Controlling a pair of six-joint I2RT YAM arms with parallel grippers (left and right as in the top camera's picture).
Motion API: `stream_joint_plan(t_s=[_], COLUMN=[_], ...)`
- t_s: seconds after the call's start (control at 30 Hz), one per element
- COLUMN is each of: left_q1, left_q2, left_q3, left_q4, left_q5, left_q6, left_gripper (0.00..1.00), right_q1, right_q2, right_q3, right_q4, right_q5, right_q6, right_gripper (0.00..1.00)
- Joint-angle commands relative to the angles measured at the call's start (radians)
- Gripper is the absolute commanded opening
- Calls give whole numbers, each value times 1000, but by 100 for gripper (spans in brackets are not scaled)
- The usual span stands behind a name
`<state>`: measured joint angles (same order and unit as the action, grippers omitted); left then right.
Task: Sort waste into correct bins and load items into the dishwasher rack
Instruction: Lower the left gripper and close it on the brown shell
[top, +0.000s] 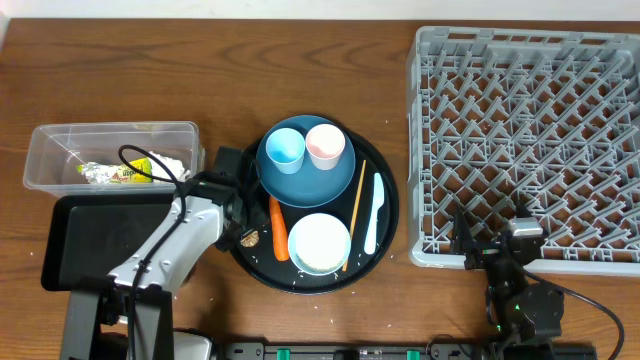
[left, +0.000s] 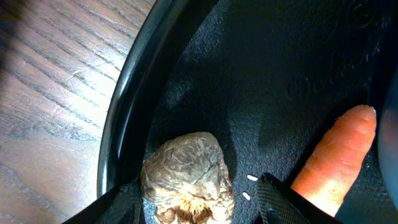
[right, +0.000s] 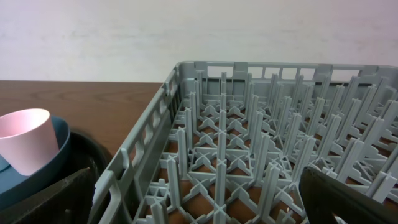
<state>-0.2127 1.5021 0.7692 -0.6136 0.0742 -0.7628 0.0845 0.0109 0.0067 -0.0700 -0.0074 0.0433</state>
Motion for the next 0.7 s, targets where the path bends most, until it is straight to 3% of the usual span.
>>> stream_joint_plan(t_s=[0.0, 0.67], left_q1=[-1, -1], left_q2=[8, 8], left_q3=[-14, -15], left_q4=[3, 6], left_q5=[-16, -16], left_q6=[-10, -10], left_gripper=[61, 60], right_q1=[1, 1], right_q2=[-6, -6], right_q3=[-2, -2], right_q4=[-3, -3], right_q5=[-3, -3], right_q6=[-8, -8], right_gripper=[99, 99])
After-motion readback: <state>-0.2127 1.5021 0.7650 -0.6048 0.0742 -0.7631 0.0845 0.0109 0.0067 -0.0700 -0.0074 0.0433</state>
